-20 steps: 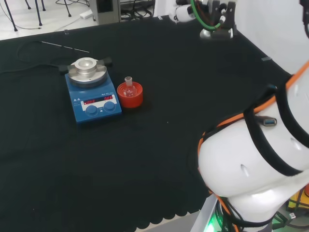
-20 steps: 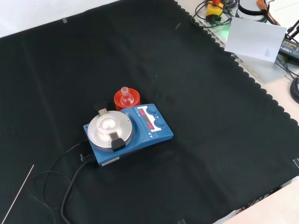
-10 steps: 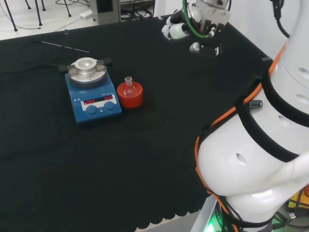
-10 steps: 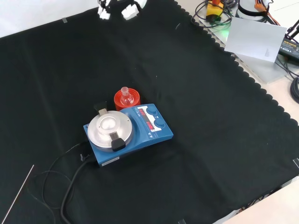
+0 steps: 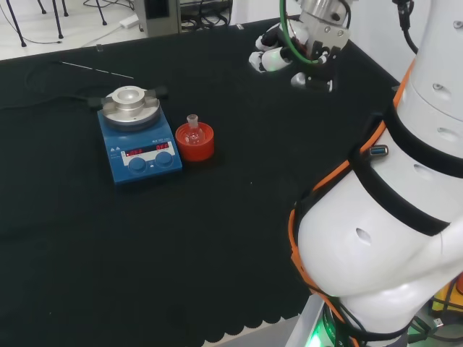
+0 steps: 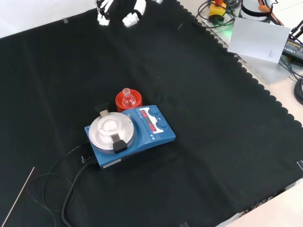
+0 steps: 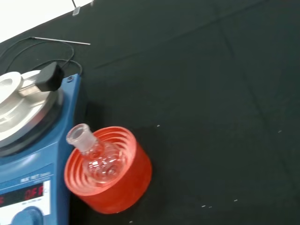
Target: Pick up the round-bottom flask.
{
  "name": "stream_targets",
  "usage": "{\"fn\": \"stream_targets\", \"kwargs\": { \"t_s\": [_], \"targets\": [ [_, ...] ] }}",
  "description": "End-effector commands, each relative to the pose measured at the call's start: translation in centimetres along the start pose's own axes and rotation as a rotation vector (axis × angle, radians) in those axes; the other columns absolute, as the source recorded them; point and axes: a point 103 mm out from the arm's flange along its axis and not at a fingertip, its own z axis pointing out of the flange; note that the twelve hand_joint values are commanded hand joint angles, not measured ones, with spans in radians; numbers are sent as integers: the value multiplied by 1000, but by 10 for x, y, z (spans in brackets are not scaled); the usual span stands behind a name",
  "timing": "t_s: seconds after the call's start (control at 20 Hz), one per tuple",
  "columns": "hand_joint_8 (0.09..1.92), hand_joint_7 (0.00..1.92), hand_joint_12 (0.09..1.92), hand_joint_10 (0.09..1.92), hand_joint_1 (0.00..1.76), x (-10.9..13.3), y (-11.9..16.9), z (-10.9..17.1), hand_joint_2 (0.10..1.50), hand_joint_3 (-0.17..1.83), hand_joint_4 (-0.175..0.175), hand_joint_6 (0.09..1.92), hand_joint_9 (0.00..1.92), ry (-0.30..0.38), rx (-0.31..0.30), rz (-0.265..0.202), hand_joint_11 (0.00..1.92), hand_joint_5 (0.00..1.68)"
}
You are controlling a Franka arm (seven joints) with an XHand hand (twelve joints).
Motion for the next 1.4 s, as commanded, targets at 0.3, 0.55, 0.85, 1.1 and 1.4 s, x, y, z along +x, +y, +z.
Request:
{"fn": "stream_targets", "kwargs": {
  "t_s": [0.3,0.55,0.85,1.1,1.4],
  "targets": [
    [626,361,1329,620,799,20,44,71,700,699,-45,161,469,77,27,-40,0,574],
    [626,358,1327,620,806,29,50,87,688,706,-44,161,469,75,50,-50,0,571],
    [627,356,1323,620,814,38,52,97,672,715,-42,161,469,80,54,-77,0,568],
    [628,355,1320,620,818,42,51,106,667,719,-41,164,468,79,61,-81,0,572],
    [627,353,1315,620,821,49,51,124,659,722,-39,167,466,60,82,-91,0,576]
  ]
}}
